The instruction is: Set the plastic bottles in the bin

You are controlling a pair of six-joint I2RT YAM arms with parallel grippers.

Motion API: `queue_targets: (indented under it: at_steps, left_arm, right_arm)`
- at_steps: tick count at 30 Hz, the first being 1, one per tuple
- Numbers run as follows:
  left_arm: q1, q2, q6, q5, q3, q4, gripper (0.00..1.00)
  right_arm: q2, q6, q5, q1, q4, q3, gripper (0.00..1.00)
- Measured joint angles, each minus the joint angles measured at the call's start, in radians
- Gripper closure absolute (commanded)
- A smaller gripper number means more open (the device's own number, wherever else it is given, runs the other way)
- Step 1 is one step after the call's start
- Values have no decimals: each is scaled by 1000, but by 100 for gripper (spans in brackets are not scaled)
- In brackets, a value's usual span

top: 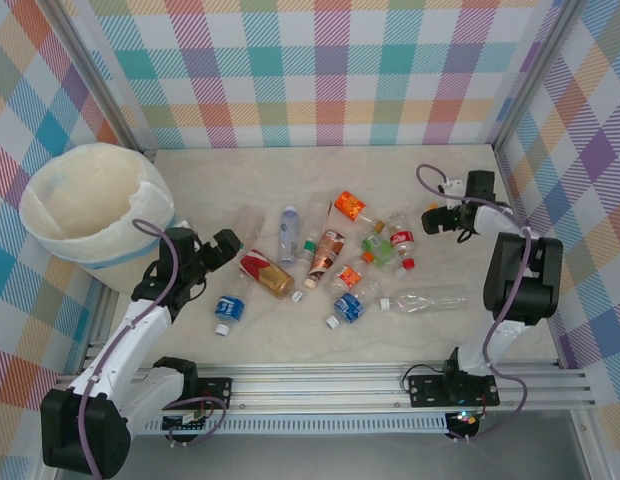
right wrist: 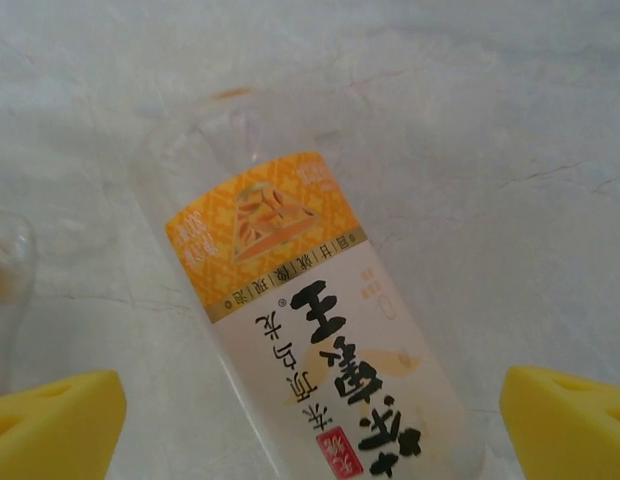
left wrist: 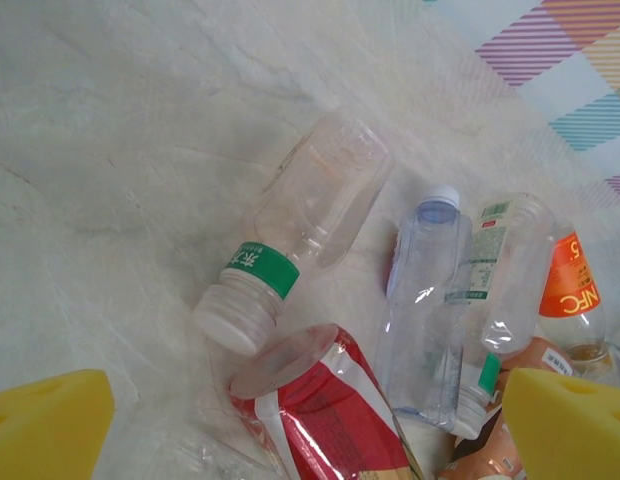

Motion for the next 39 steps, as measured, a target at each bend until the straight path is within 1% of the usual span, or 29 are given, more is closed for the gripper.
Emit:
queue_targets:
  at_steps: [6,8,13,16,20,23,26,27,30,33,36,39]
  left_arm:
    - [0,4,-39,-1,5,-52,0]
    - [0,6,-53,-11,10,-76,0]
    - [0,10,-76,-26,14,-98,0]
    - [0,5,-94,-33,11,-89,0]
    - [0,-3,-124,-10,8,-53,0]
    - [-6,35,-145,73,19,-29,0]
    - [-57,95,-152,142,38,9,0]
    - [-89,108,-152,154,47,19,0]
    - [-175,132,-152,180,82,43,0]
    - [-244,143,-153,217,104,117,0]
    - [-286,166,-178,260,106,218,0]
    - [-312,223,-197,305,136,283,0]
  right_arm:
    - [87,-82,32,0,-59,28,11]
    - [104,-94,46,0,-66,29,22]
    - [110,-91,78,1,-34,21,37]
    - [77,-84,83,1,-6,-19,44]
    - [-17,-48,113,13,12,-60,46]
    - [-127,7,131,43,37,-87,44]
    - [-253,81,133,108,64,-123,44]
    - [-293,111,128,135,69,-135,44]
    - [-385,206,81,207,86,-171,44]
    - [-450,302,8,272,93,-207,46]
    - [-488,418,-87,312,115,-231,46]
    - [-507,520,-170,354,156,-257,46]
